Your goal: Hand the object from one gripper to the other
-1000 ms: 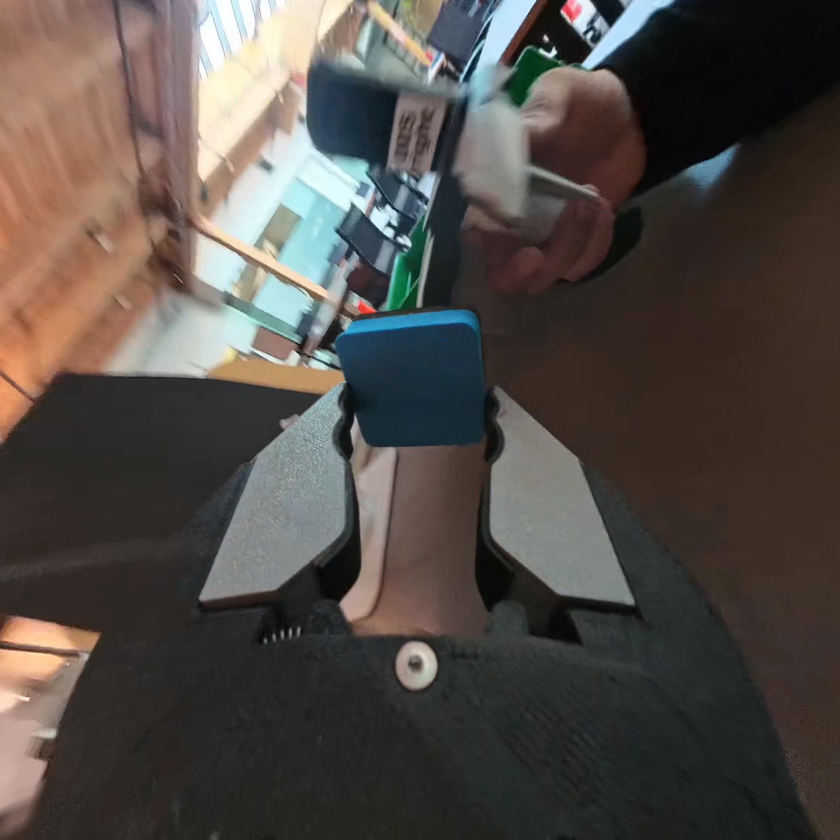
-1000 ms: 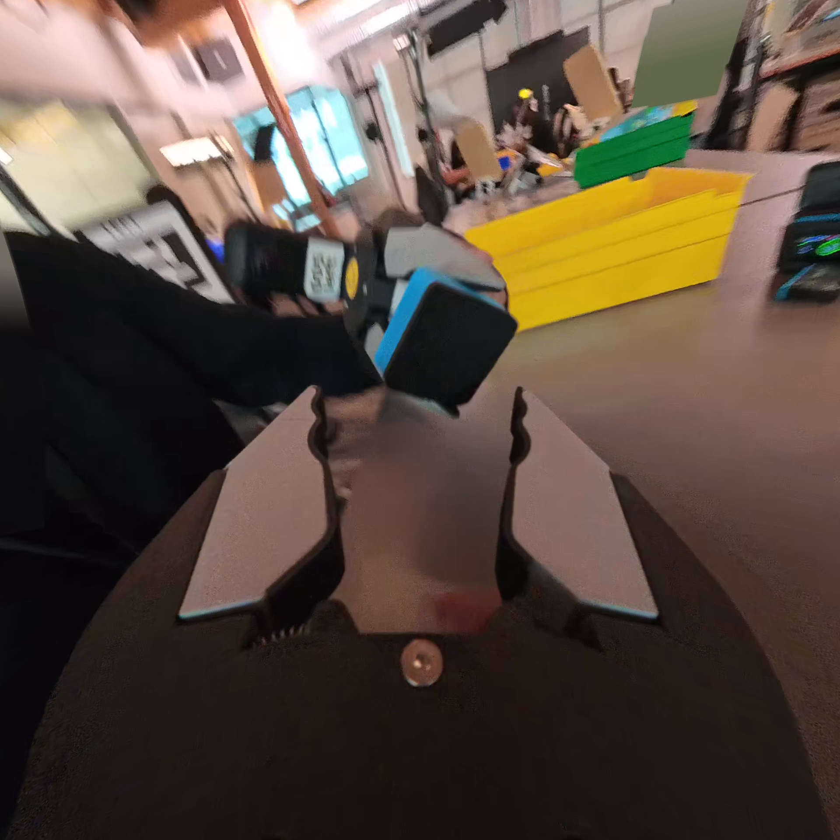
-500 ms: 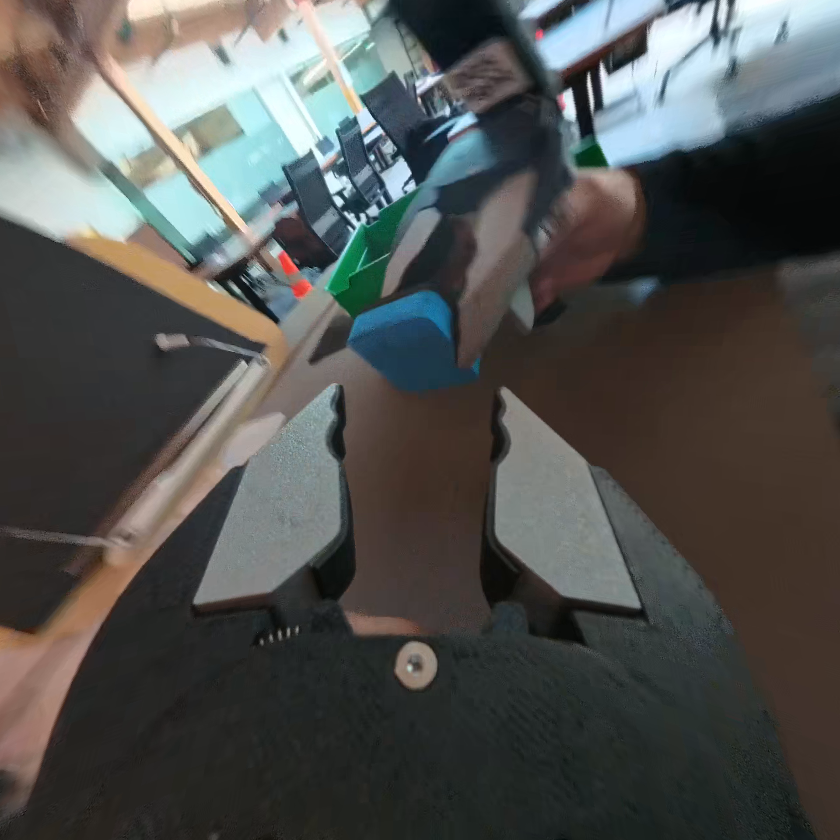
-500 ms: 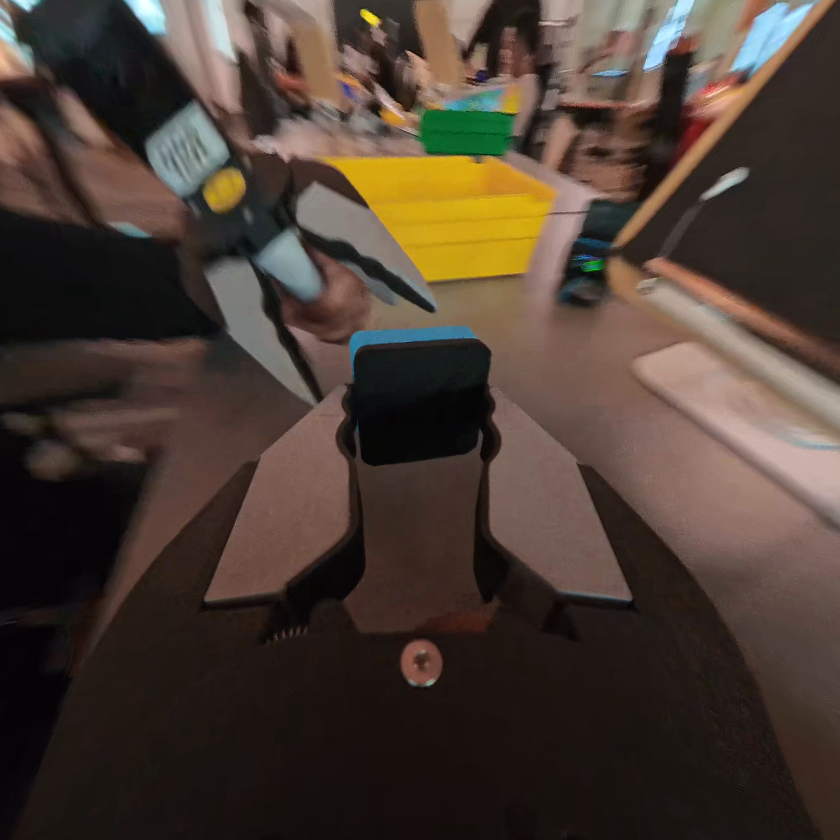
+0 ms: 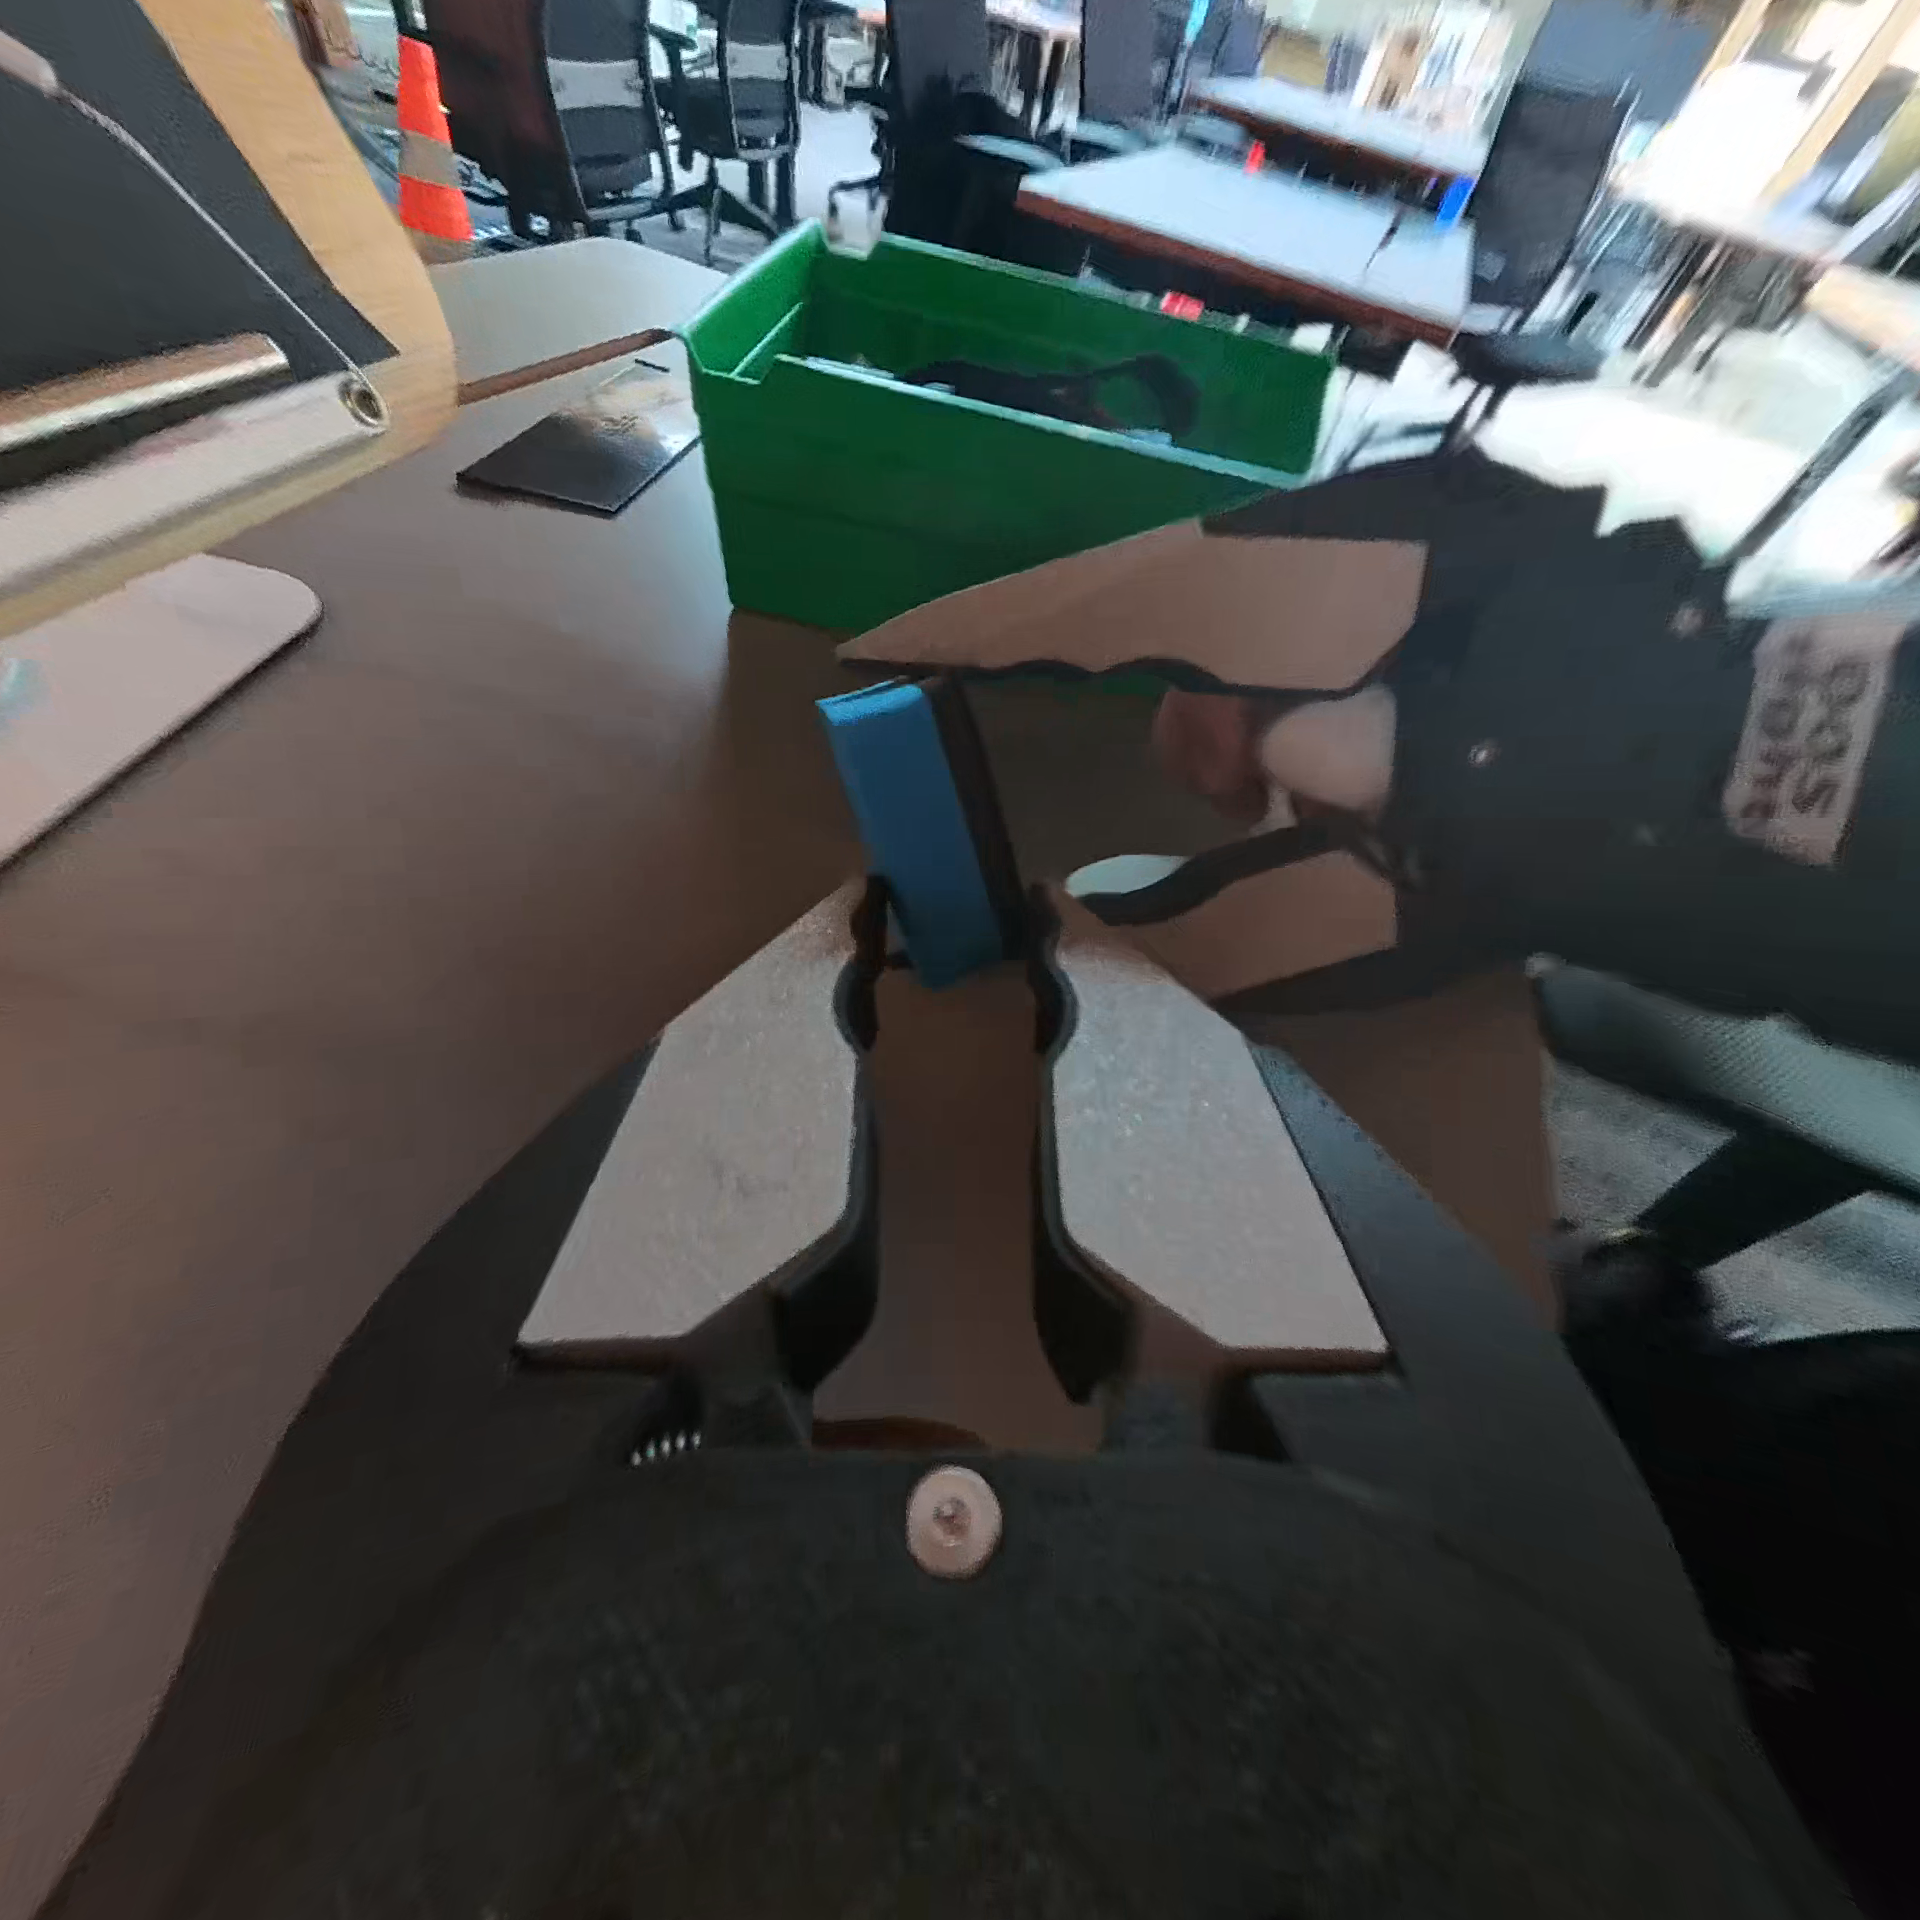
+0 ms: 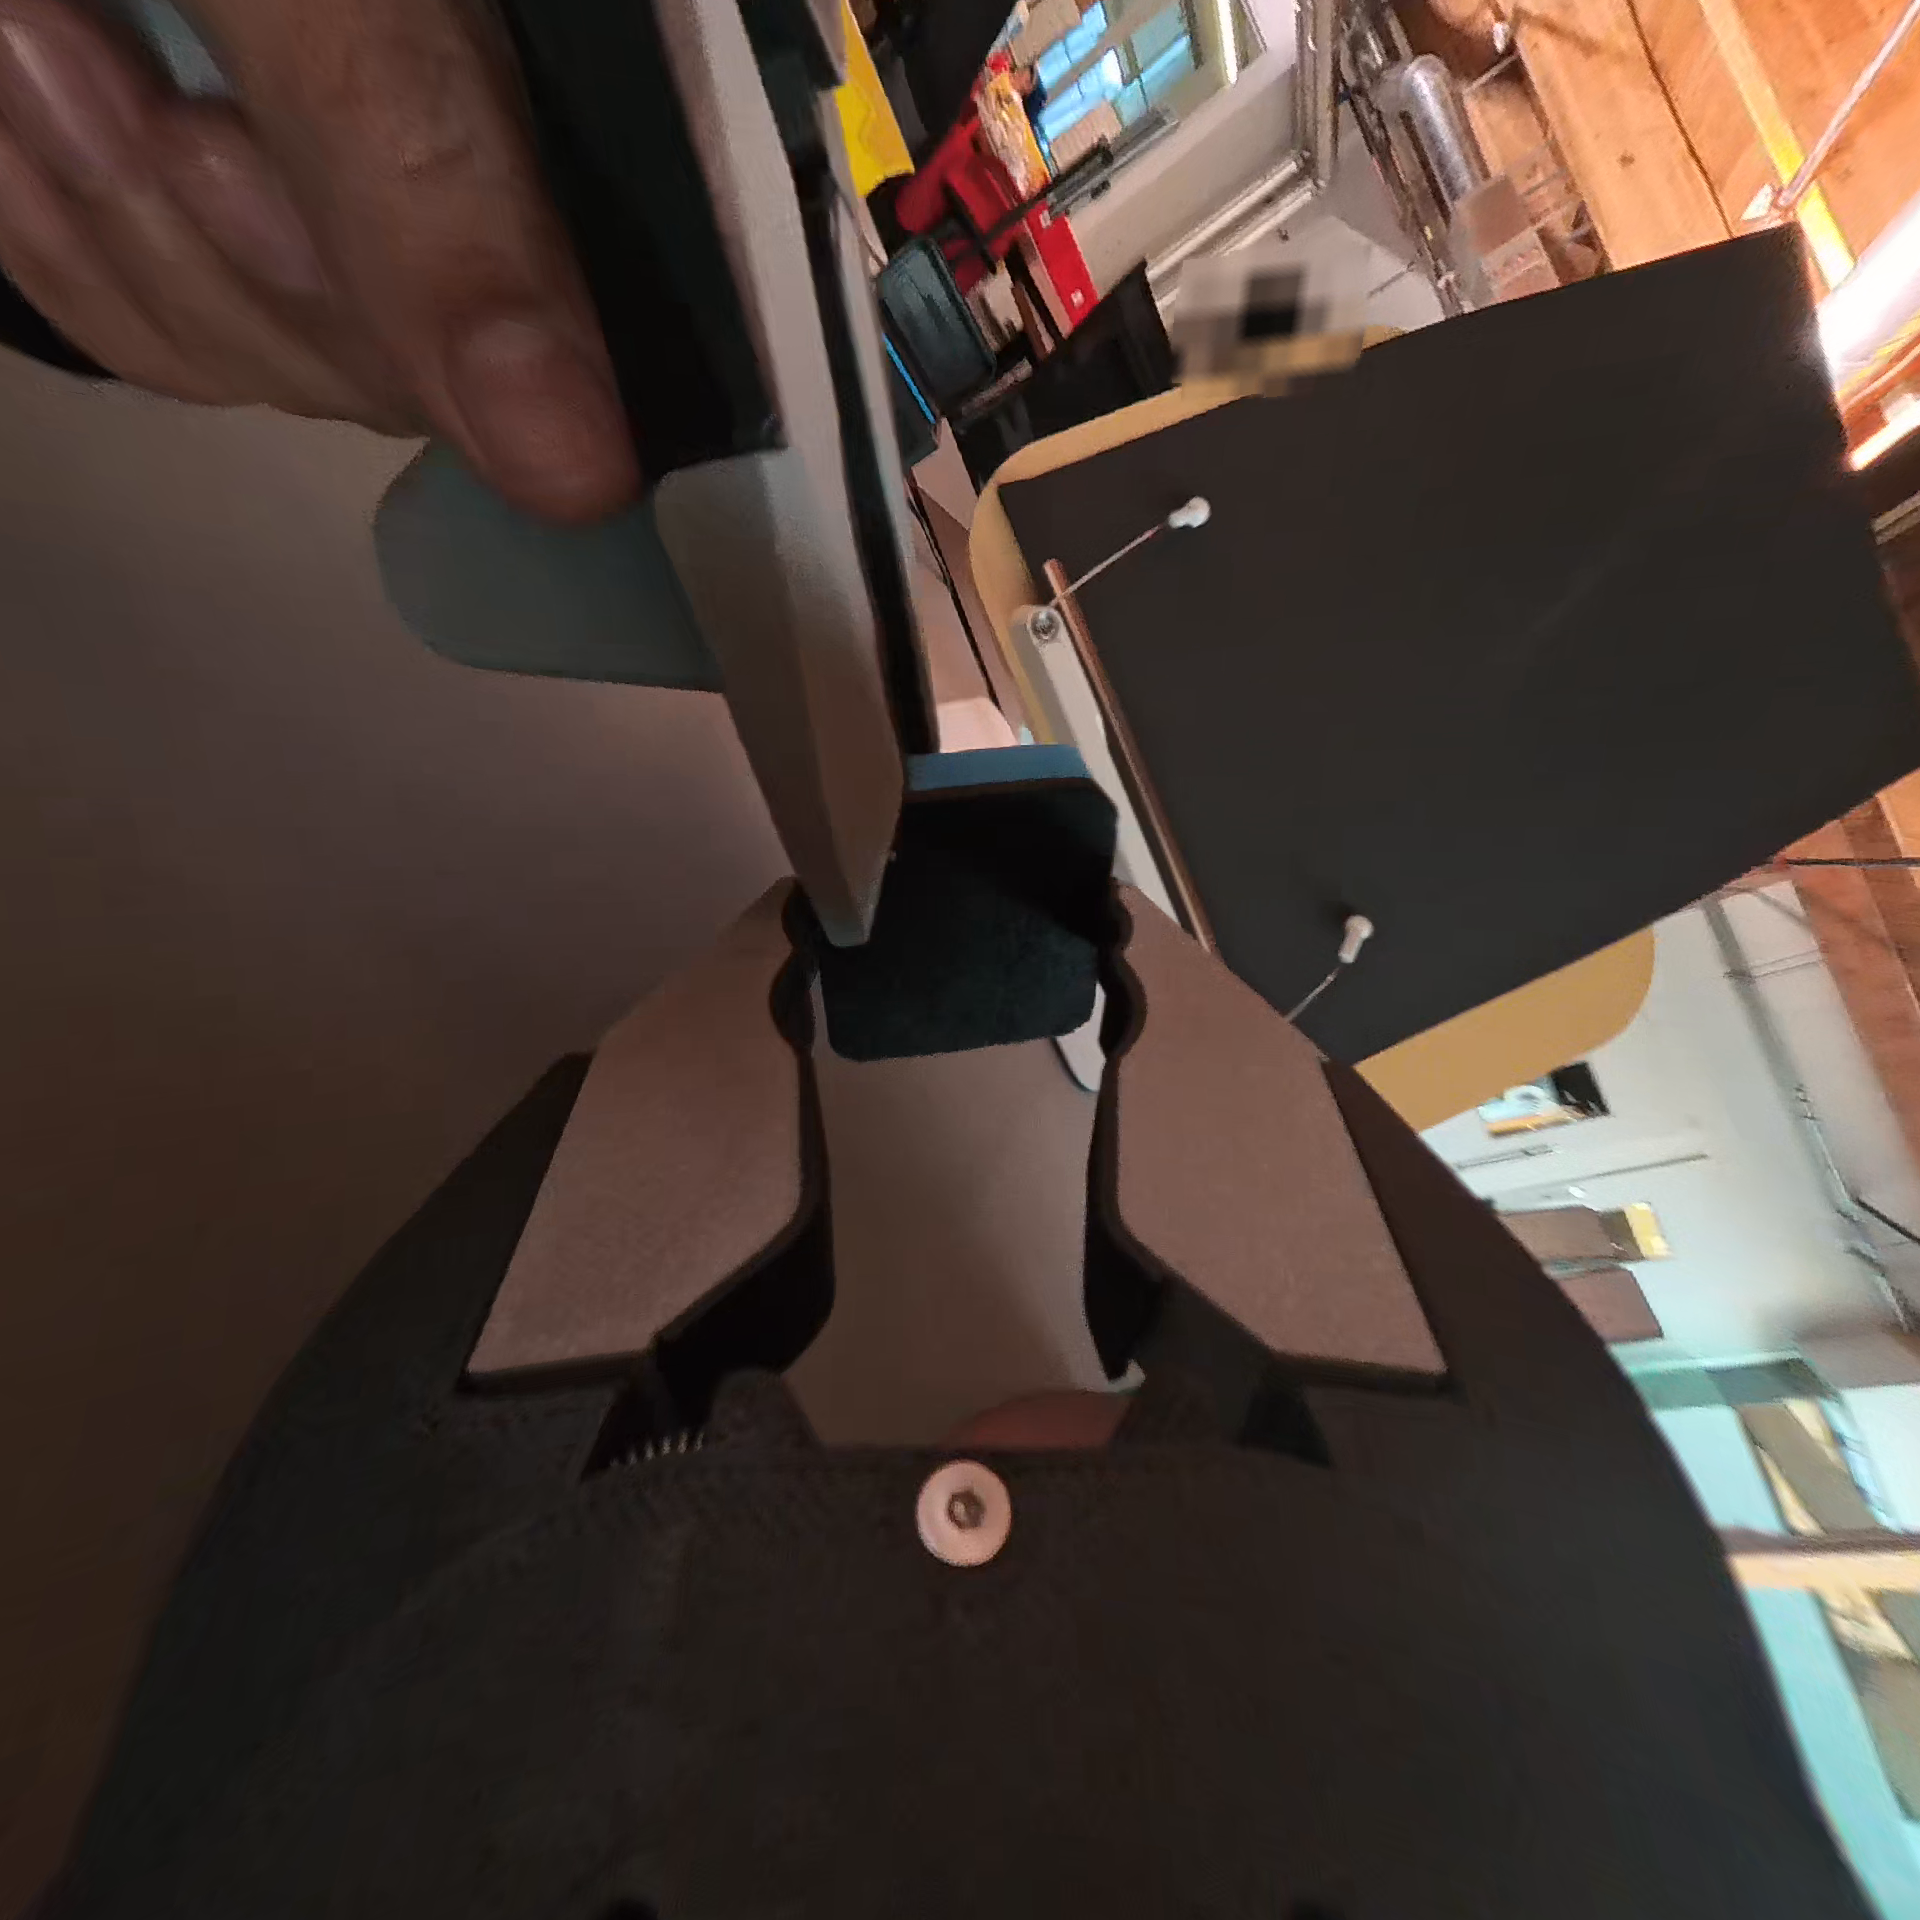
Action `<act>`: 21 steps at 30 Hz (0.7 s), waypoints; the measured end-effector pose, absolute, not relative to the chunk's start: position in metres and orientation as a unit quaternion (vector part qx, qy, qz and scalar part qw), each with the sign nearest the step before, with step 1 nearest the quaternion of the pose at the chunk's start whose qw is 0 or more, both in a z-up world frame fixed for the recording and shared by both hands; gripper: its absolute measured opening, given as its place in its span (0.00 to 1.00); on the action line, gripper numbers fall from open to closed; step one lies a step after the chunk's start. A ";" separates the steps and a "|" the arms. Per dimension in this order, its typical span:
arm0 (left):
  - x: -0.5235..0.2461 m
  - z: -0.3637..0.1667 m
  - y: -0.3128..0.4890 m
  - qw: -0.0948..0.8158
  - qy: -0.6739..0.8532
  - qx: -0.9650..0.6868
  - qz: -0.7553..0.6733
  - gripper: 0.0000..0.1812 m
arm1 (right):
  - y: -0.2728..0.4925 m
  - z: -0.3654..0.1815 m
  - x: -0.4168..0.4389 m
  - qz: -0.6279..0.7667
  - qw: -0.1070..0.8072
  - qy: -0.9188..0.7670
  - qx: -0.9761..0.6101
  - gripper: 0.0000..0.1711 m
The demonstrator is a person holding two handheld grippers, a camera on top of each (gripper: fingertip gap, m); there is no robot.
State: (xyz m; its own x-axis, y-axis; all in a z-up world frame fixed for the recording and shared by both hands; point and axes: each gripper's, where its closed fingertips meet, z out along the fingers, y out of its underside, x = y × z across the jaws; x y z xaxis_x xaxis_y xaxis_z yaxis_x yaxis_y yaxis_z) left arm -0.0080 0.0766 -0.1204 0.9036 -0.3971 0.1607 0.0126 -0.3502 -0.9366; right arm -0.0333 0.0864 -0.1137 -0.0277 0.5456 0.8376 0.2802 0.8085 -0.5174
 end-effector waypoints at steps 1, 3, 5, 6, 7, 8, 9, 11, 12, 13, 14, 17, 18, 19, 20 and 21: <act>-0.011 -0.122 0.076 0.559 0.142 -0.803 -0.151 0.13 | 0.084 -0.115 -0.032 0.121 0.627 -0.713 -0.289 0.31; -0.015 -0.124 0.072 0.547 0.197 -0.808 -0.090 0.13 | 0.072 -0.121 -0.027 0.190 0.585 -0.733 -0.289 0.40; -0.015 -0.125 0.063 0.529 0.282 -0.799 -0.041 0.13 | 0.068 -0.123 -0.021 0.266 0.537 -0.741 -0.304 0.39; -0.015 -0.127 0.056 0.510 0.328 -0.794 -0.028 0.13 | 0.066 -0.123 -0.018 0.304 0.508 -0.743 -0.312 0.40; -0.014 -0.129 0.049 0.494 0.370 -0.787 -0.022 0.13 | 0.064 -0.123 -0.014 0.341 0.477 -0.745 -0.318 0.41; -0.013 -0.128 0.042 0.482 0.401 -0.778 -0.025 0.13 | 0.060 -0.123 -0.010 0.372 0.446 -0.748 -0.321 0.40; -0.011 -0.126 0.037 0.475 0.424 -0.770 -0.035 0.13 | 0.056 -0.122 -0.007 0.397 0.420 -0.751 -0.319 0.38; -0.005 -0.119 0.029 0.468 0.454 -0.755 -0.068 0.13 | 0.045 -0.123 -0.001 0.425 0.387 -0.759 -0.305 0.32; -0.001 -0.117 0.025 0.459 0.466 -0.751 -0.088 0.13 | 0.041 -0.124 0.000 0.428 0.383 -0.762 -0.300 0.32; 0.001 -0.118 0.021 0.442 0.476 -0.753 -0.102 0.13 | 0.040 -0.124 -0.001 0.426 0.388 -0.762 -0.296 0.27; 0.001 -0.123 0.017 0.420 0.488 -0.758 -0.108 0.13 | 0.038 -0.123 -0.002 0.425 0.394 -0.761 -0.293 0.19; 0.001 -0.133 0.015 0.389 0.483 -0.772 -0.141 0.13 | 0.031 -0.130 0.001 0.439 0.355 -0.771 -0.294 0.12; -0.001 -0.133 0.017 0.393 0.464 -0.777 -0.161 0.13 | 0.032 -0.132 0.000 0.445 0.341 -0.769 -0.307 0.12; -0.003 -0.131 0.021 0.407 0.440 -0.781 -0.175 0.12 | 0.034 -0.133 -0.002 0.455 0.329 -0.761 -0.324 0.11; -0.007 -0.128 0.027 0.426 0.417 -0.783 -0.179 0.13 | 0.038 -0.133 -0.005 0.472 0.309 -0.748 -0.349 0.11; -0.014 -0.123 0.034 0.452 0.392 -0.783 -0.169 0.20 | 0.044 -0.134 -0.008 0.489 0.282 -0.732 -0.382 0.11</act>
State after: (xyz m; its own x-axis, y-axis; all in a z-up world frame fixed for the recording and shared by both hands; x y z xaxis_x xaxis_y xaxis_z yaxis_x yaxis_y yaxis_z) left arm -0.0138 0.0338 -0.1234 0.6354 -0.7669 -0.0907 -0.4617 -0.2832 -0.8406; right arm -0.0075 0.0437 -0.1341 -0.5489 0.8349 0.0401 0.2830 0.2308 -0.9309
